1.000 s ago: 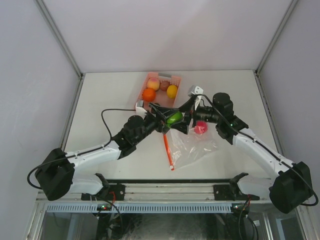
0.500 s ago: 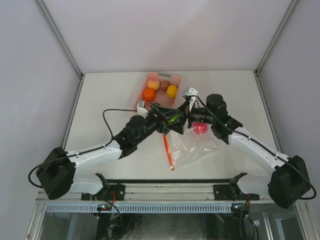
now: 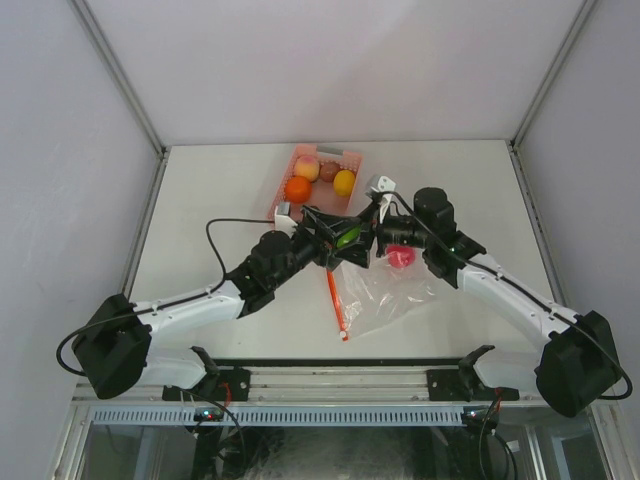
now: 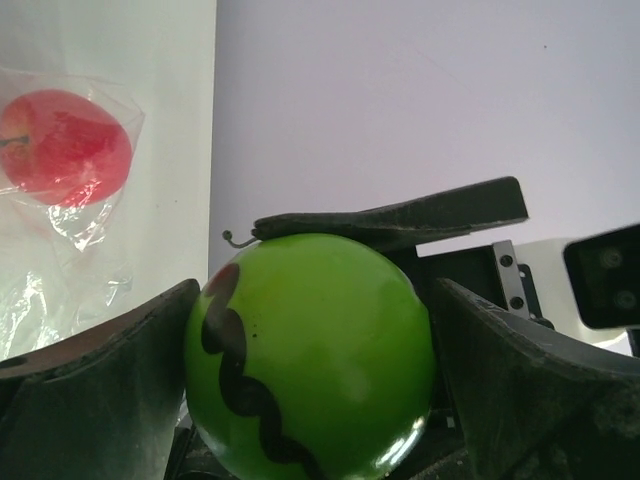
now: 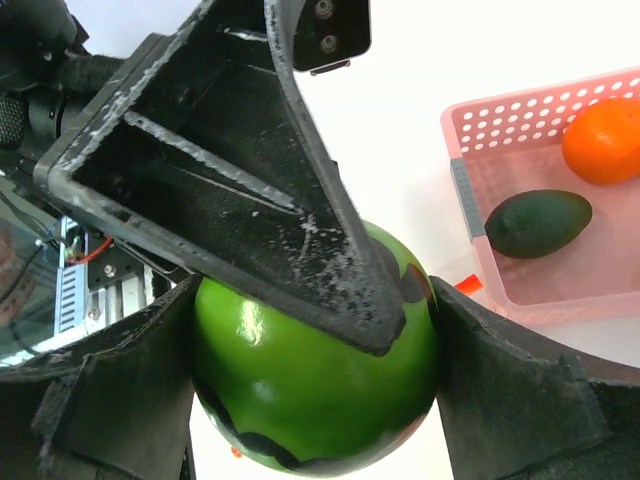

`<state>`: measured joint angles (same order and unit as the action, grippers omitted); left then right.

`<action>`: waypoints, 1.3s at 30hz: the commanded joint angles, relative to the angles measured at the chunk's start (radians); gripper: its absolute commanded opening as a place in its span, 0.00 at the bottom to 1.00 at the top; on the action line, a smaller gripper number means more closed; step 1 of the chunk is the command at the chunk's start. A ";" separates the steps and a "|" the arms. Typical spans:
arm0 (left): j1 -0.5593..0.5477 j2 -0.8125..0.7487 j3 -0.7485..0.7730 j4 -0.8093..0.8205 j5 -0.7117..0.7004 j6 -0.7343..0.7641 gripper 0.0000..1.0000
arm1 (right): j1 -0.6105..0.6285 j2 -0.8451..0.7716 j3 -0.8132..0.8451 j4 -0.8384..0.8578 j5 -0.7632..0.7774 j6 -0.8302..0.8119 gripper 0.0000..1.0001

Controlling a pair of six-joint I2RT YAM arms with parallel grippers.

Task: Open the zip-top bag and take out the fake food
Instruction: Place the fake fruit in the bin.

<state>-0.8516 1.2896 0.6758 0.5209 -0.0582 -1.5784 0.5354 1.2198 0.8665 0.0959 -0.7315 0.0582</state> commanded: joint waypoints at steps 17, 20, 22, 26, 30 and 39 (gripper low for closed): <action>0.036 -0.087 -0.055 0.057 -0.020 0.047 1.00 | -0.118 -0.045 -0.001 0.022 -0.127 0.065 0.08; 0.047 -0.106 -0.071 0.051 -0.019 0.055 1.00 | -0.131 -0.046 -0.002 0.025 -0.135 0.067 0.08; 0.058 -0.122 -0.082 0.042 -0.017 0.068 1.00 | -0.142 -0.048 -0.002 0.026 -0.138 0.067 0.07; 0.097 -0.158 -0.093 0.000 0.020 0.126 1.00 | -0.165 -0.047 -0.003 0.028 -0.151 0.069 0.05; 0.173 -0.191 -0.076 -0.104 0.131 0.235 1.00 | -0.173 -0.042 0.000 0.023 -0.154 0.036 0.03; 0.530 -0.344 -0.212 0.018 0.600 0.459 1.00 | -0.154 0.050 0.096 -0.142 -0.061 -0.157 0.02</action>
<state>-0.4744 1.0359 0.5407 0.4255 0.2642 -1.2430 0.3695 1.2228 0.8829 0.0204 -0.8425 0.0063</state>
